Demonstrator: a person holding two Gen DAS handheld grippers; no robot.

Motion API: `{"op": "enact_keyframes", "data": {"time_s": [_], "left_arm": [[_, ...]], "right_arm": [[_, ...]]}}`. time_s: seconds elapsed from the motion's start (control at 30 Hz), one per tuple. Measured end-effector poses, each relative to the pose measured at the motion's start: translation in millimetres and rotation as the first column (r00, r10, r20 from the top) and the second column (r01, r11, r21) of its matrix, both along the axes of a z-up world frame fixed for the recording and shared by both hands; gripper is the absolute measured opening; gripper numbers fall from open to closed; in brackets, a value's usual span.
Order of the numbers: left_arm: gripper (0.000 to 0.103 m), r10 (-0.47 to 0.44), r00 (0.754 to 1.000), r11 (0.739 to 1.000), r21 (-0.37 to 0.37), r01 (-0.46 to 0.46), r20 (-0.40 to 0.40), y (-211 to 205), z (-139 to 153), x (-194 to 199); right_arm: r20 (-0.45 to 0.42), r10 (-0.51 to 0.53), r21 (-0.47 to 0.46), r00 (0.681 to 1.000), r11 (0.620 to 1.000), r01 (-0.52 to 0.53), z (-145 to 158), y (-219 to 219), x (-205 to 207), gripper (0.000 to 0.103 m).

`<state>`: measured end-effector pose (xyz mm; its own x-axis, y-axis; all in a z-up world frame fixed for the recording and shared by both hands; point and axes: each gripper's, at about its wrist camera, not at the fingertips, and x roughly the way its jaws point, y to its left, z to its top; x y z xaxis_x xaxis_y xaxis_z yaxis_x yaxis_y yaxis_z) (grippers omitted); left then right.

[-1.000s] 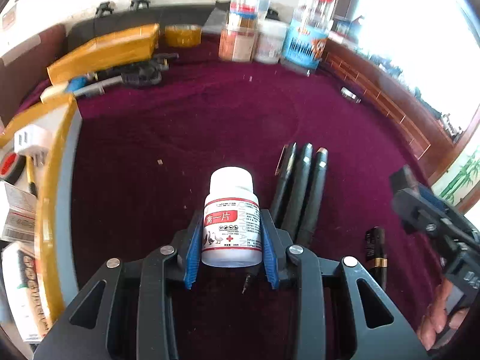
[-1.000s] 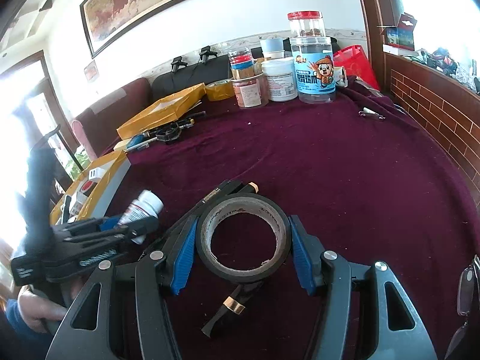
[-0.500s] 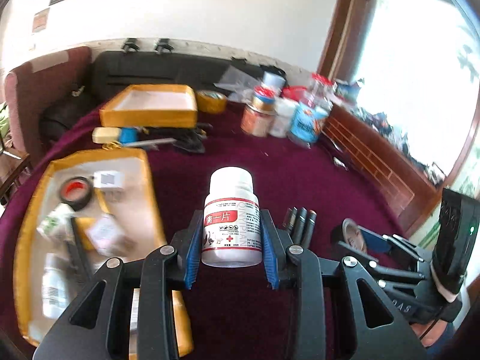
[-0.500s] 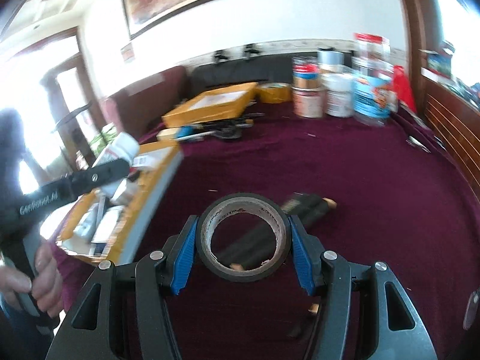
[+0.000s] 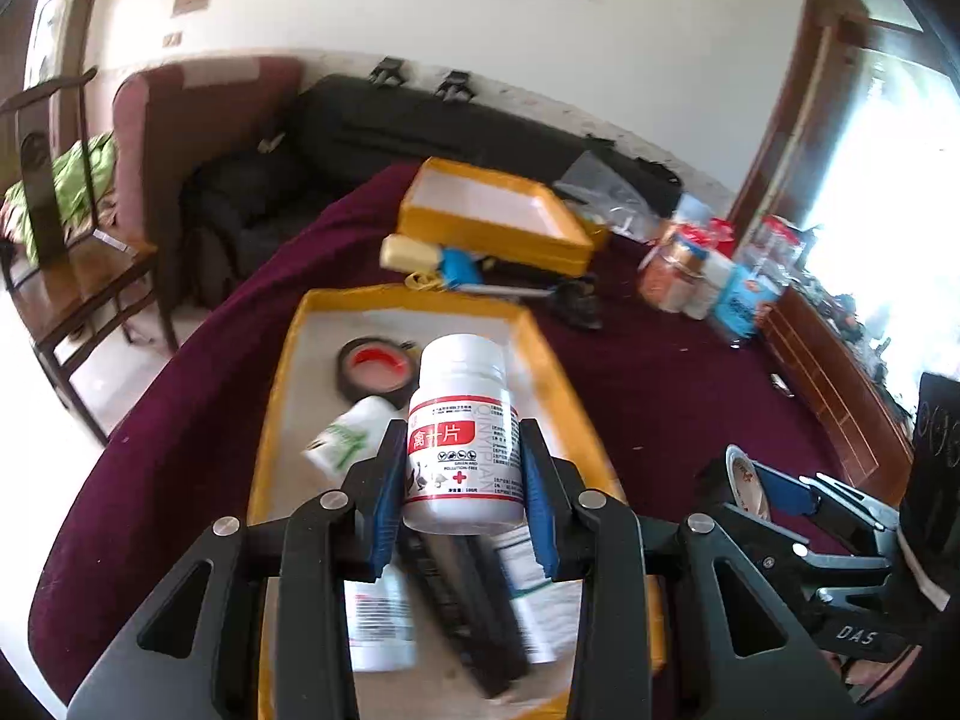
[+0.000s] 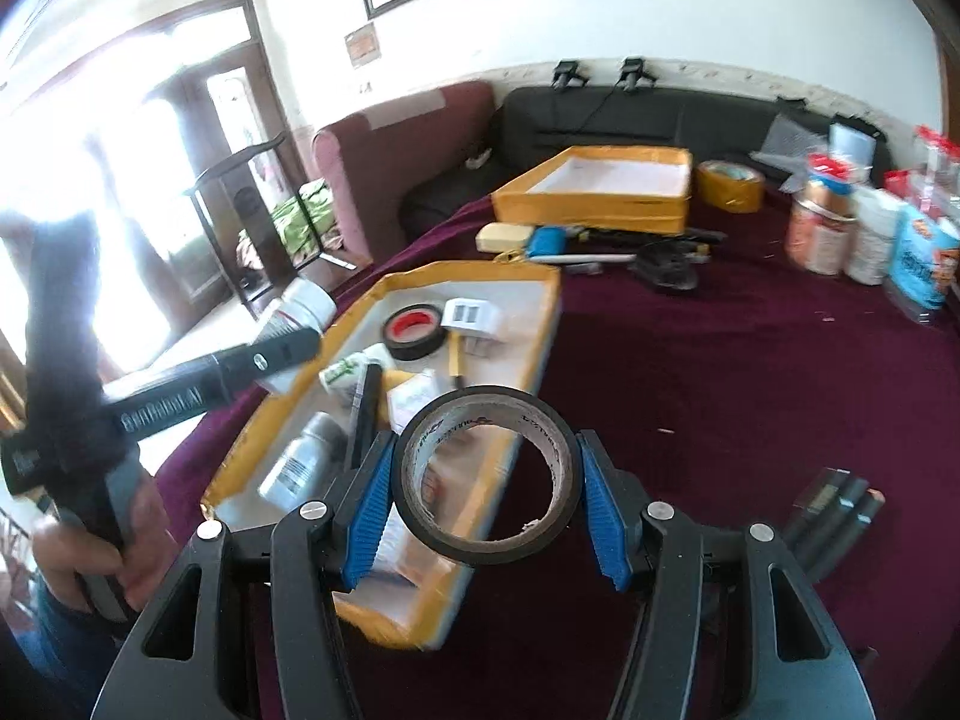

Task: Organize rigid objects
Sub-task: 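Carry bottle and tape roll into the white tray and open both grippers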

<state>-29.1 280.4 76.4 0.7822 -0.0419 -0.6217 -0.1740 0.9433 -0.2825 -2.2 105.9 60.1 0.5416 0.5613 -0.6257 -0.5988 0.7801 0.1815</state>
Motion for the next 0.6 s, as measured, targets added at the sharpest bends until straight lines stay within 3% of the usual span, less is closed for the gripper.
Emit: {"op": "enact_keyframes", "data": {"time_s": [0.33,0.6], "left_arm": [[0.033,0.006,0.998,0.999,-0.049,-0.009,-0.059,12,-29,4],[0.033,-0.007,0.997,0.999,-0.042,0.004,-0.079,7,-39,5]], "right_arm": [[-0.161,-0.022,-0.007,0.987,1.000,0.021,-18,52,58,0.053],[-0.225,-0.077,-0.026,0.971,0.997,0.073,-33,75,93,0.053]]}}
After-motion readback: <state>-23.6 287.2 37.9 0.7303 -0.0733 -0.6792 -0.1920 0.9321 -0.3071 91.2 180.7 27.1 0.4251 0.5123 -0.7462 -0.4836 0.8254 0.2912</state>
